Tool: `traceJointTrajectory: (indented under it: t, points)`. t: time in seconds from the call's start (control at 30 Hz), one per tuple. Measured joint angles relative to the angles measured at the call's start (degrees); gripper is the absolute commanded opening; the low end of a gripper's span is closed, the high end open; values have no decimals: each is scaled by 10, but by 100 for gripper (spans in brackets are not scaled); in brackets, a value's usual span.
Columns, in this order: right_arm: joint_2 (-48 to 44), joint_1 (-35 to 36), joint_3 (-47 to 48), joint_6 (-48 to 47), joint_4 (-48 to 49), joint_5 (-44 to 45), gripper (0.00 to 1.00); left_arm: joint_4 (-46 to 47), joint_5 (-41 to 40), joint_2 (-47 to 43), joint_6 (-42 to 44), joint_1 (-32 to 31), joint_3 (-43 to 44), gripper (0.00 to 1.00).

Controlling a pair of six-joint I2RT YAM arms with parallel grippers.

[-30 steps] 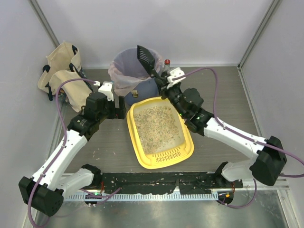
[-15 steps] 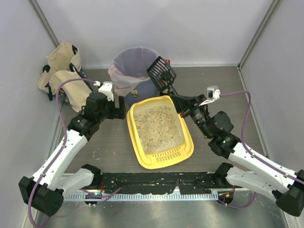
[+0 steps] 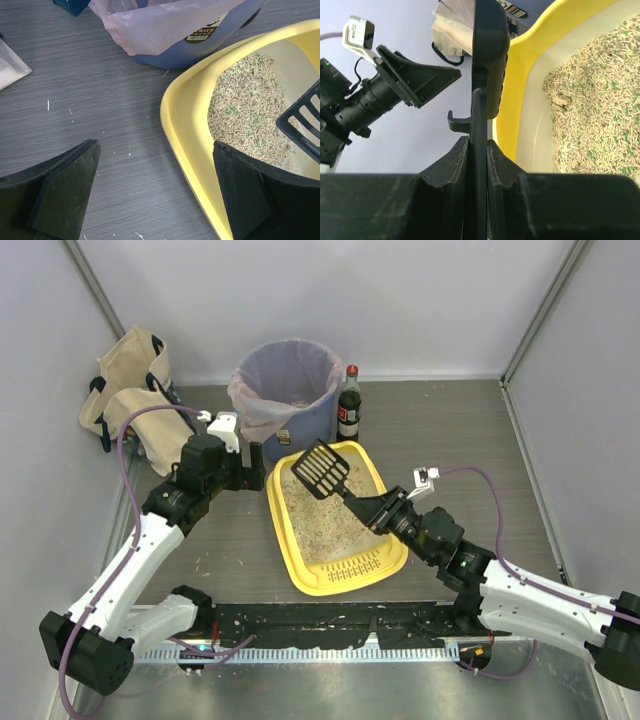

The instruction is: Clean the litter box

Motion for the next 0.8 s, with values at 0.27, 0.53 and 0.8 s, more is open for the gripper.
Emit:
traceJointTrajectory:
  t: [0.27,0.53,0.8]
  points:
    - [-21,21,-4,110,-76,48,1,0,-1,0,0,0,0,100]
    - [-58,36,-54,228,-140,99,1,0,-1,0,0,0,0,100]
    - [-57,37,-85,288,-156,143,1,0,-1,0,0,0,0,100]
